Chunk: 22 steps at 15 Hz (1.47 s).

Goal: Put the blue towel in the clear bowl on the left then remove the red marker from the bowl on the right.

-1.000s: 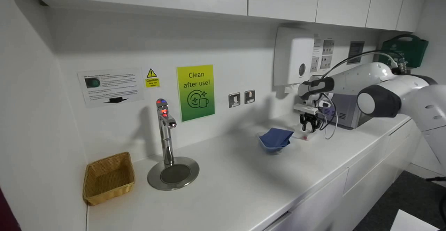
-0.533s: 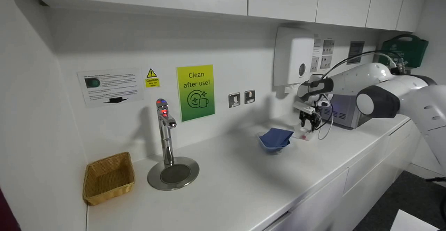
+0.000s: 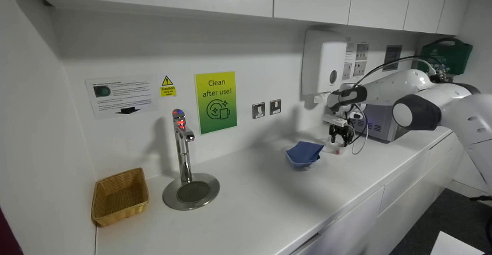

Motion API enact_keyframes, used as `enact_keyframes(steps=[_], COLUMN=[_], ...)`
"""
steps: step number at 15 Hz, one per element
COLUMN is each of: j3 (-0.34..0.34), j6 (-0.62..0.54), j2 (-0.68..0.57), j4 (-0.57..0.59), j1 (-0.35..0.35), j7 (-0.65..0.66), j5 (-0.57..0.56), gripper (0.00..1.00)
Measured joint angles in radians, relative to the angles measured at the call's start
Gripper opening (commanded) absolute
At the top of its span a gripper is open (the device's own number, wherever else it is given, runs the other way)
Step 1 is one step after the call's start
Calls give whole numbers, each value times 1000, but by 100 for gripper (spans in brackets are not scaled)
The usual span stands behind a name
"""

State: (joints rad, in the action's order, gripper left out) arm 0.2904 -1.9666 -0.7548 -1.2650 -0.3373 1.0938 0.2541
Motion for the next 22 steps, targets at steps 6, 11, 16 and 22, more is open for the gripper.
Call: enact_keyframes(steps=[6, 11, 16, 22], j3=[-25, -25, -25, -25], j6=[149, 204, 204, 201], j2=[0, 0, 0, 0], j4=[12, 24, 35, 47], j1=[-18, -28, -31, -27], j7=[-78, -127, -155, -247], j5=[1, 0, -7, -32], gripper=[100, 98, 100, 100])
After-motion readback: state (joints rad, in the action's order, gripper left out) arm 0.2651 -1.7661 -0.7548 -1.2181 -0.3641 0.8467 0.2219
